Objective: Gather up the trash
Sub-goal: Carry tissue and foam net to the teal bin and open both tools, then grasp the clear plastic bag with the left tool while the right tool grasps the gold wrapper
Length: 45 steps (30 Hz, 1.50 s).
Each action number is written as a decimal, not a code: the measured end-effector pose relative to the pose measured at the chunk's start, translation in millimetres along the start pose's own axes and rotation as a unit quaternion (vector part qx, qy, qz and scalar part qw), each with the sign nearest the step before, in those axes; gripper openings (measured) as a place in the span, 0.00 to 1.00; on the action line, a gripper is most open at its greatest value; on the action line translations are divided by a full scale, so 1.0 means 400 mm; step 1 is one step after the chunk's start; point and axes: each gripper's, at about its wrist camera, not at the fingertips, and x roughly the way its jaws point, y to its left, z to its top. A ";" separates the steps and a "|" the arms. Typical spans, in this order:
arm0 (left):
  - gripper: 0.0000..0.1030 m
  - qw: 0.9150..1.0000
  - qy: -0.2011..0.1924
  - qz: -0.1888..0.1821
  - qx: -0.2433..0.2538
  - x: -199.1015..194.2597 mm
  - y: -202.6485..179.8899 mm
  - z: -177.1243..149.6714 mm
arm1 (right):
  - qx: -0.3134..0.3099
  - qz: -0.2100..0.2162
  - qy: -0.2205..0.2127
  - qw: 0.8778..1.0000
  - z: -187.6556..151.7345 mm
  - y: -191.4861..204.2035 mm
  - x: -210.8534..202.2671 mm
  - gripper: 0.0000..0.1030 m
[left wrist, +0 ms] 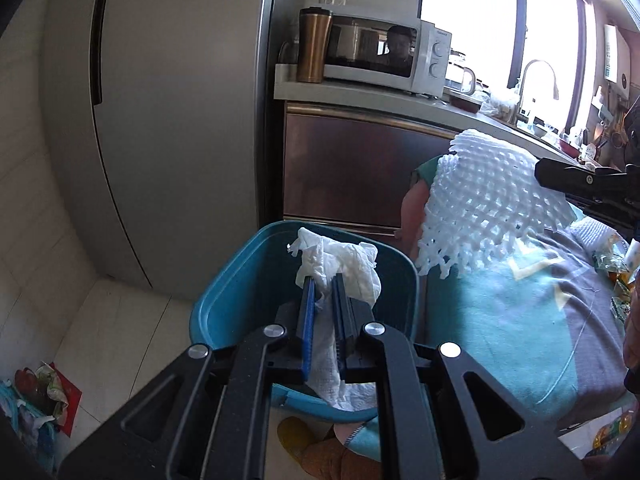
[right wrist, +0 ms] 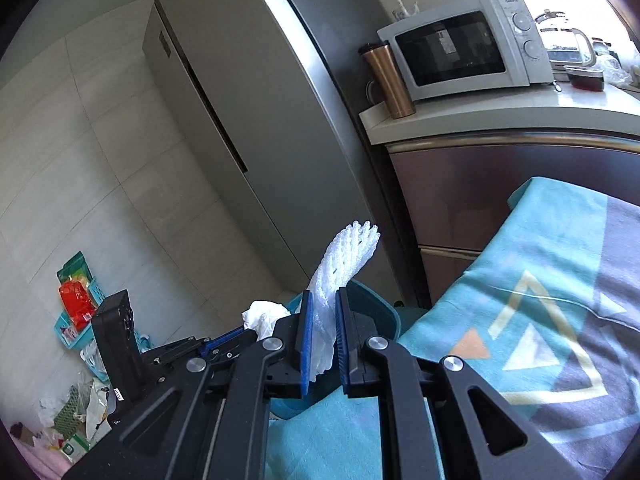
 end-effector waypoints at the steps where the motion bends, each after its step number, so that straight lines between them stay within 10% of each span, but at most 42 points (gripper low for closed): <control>1: 0.09 1.000 0.003 0.001 -0.001 0.011 0.006 0.000 | -0.004 -0.002 0.008 1.000 -0.002 0.006 0.020 0.10; 18: 0.12 0.998 0.059 0.009 -0.010 0.163 0.035 -0.020 | -0.015 -0.036 0.132 0.990 -0.012 0.006 0.248 0.13; 25: 0.18 0.997 0.073 0.008 -0.013 0.209 0.033 -0.023 | -0.003 -0.031 0.155 0.987 -0.014 -0.006 0.296 0.29; 37: 0.39 0.999 0.032 -0.015 -0.009 0.142 -0.023 -0.016 | 0.005 -0.013 0.102 0.995 -0.017 -0.036 0.150 0.34; 45: 0.52 0.993 -0.020 -0.105 0.045 0.015 -0.190 -0.003 | -0.022 -0.055 0.026 0.998 -0.024 -0.077 -0.101 0.41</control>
